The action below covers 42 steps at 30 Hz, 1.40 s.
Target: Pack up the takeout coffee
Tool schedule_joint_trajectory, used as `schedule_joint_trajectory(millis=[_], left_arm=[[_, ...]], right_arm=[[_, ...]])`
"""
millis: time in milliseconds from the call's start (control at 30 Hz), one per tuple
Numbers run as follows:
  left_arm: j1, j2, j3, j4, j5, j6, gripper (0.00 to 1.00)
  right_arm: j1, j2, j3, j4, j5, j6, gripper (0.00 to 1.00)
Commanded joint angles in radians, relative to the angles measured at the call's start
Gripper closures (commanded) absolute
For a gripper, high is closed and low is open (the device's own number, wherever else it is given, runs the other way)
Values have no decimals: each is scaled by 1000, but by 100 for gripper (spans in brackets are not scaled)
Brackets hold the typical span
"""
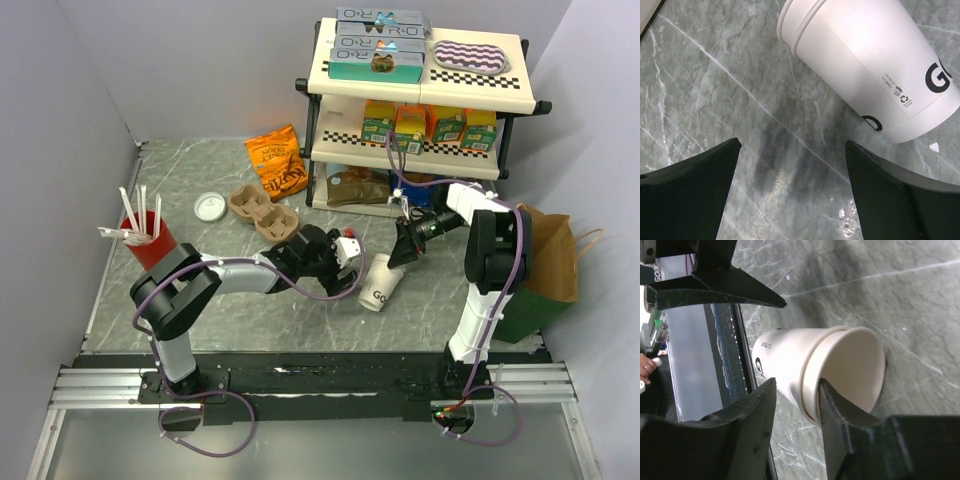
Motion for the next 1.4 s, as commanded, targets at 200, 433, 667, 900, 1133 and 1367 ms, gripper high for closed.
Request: schedule_joint_trajectory(millis=[200,433,667,900,1133,1367], left_arm=[[3,-78,-27,2,108,-9,7],[3,-79,-21,-4,128,-24,7],[3,-73,-16,-15,132,-25,6],[3,-70,-10,-34,132,-25,7],[4,-69,-5,-50,123,-19,7],[12,-116,-13,-83,112,11,6]], right_arm=[[-31,37,54,-153,-39,-55,63],[-45,100,125,-237,-75,-90,68],[-47,104,99,-239,-81,-109,66],[-44,123,96,-238,-106,-124,67],[-30,113,61,-238,-98,-146,77],[-30,2,44,-193,-111,-76,100]])
